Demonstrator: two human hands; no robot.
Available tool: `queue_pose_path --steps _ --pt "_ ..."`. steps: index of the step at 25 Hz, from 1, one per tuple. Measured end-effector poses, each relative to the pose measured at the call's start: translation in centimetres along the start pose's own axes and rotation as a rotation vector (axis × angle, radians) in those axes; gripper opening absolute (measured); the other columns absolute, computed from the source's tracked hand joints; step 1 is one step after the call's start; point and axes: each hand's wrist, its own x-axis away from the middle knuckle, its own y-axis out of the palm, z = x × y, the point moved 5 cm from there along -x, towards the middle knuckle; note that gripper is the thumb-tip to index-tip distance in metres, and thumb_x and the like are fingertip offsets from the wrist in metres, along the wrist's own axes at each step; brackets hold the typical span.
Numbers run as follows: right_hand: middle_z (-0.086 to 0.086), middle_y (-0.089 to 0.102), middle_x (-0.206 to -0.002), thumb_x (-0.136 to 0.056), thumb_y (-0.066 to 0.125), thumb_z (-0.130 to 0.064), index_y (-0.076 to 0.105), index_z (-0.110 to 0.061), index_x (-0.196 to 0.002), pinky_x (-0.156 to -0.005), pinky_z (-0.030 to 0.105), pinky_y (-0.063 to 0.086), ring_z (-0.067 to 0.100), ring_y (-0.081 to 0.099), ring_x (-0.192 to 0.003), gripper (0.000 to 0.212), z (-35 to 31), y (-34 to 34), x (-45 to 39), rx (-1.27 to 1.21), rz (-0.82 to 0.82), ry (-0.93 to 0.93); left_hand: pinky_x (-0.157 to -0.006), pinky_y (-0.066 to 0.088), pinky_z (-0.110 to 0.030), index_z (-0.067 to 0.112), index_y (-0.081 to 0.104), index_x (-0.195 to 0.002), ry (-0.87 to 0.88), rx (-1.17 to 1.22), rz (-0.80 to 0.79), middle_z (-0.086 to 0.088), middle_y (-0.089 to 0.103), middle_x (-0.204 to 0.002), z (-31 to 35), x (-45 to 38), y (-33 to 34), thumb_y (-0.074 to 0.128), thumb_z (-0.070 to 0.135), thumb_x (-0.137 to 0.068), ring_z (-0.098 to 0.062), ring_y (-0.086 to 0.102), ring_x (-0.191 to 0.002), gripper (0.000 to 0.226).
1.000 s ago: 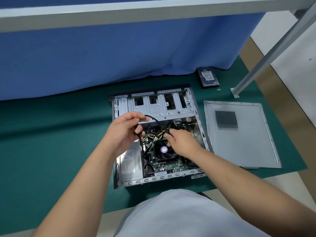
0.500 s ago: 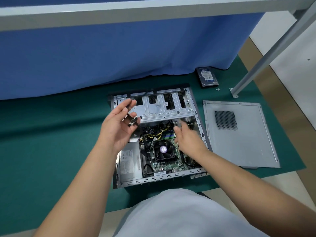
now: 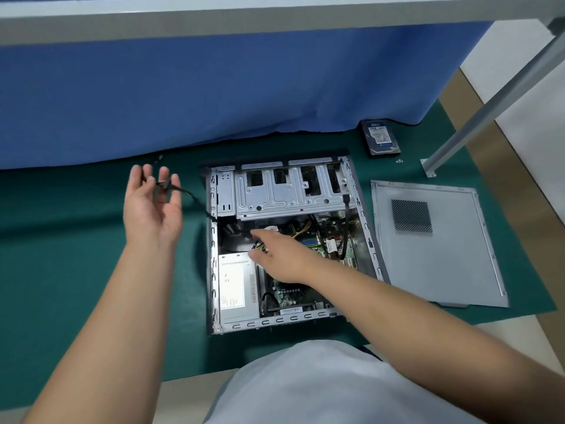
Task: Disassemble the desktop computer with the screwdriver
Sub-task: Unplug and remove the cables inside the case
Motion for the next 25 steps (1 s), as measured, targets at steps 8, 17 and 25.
queue_pose_path --steps 8,17,25 --pt "0.001 0.048 -0.150 -0.106 0.048 -0.040 0.050 -0.019 -0.146 -0.113 0.034 0.040 0.019 0.049 -0.134 0.046 2.2 -2.4 1.1 0.045 0.184 0.019 -0.083 0.049 -0.038 0.034 0.023 -0.158 -0.228 -0.969 0.242 -0.007 0.052 -0.129 -1.2 -1.6 -6.1 0.064 0.022 -0.100 -0.023 0.056 -0.094 0.073" --pt "0.004 0.051 -0.122 -0.092 0.064 -0.054 0.056 -0.015 -0.115 -0.098 0.044 0.044 0.025 0.047 -0.115 0.046 11.9 -7.0 9.5 0.267 0.851 0.405 -0.109 0.039 -0.055 0.016 0.068 -0.122 0.776 -1.933 -0.444 -0.009 0.051 -0.142 -6.3 5.6 -3.1 0.070 0.013 -0.090 -0.035 0.041 -0.135 0.033" --pt "0.001 0.024 -0.166 -0.098 0.063 -0.043 0.072 -0.017 -0.106 -0.117 0.049 0.022 0.024 0.016 -0.148 0.028 14.5 -6.2 8.0 0.097 0.705 0.332 -0.089 0.048 -0.040 0.012 0.069 -0.106 0.573 -2.001 -0.481 -0.006 0.048 -0.116 -5.8 3.5 -3.0 0.077 0.009 -0.086 -0.032 0.052 -0.108 0.022"
